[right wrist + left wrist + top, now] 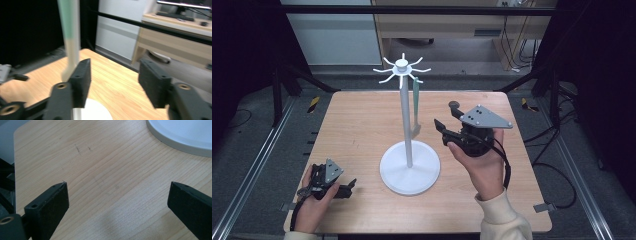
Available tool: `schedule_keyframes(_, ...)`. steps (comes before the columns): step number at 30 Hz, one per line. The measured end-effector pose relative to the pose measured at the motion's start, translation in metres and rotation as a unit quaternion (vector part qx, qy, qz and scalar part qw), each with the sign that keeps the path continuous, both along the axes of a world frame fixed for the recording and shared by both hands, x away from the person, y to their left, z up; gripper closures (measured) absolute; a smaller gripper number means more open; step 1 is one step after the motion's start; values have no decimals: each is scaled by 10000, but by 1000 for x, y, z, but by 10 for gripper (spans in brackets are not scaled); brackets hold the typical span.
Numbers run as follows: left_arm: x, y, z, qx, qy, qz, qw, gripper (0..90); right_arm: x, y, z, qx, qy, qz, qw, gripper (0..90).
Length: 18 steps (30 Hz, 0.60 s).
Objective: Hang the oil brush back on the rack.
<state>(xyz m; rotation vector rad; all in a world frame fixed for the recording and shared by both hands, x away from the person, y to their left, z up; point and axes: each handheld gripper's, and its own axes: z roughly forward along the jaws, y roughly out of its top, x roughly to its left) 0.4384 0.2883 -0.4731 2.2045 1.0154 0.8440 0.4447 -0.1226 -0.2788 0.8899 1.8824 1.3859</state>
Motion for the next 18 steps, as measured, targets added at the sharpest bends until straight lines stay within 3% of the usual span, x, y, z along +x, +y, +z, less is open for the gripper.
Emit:
schedule_keyframes(7, 0, 1, 0, -27, -22, 13, 10000, 31, 16, -6, -17, -211, 299, -381, 9986, 213)
schedule_keyframes(9, -1, 1, 0, -17, -19, -3, 10000, 31, 21, -10, -24, -414, 300, -585, 9970, 173)
schedule_keyframes(18, -2, -1, 1, -16, -34, -55, 10000, 30, 38, -35, -55, -648, 430, -1100, 9909, 126)
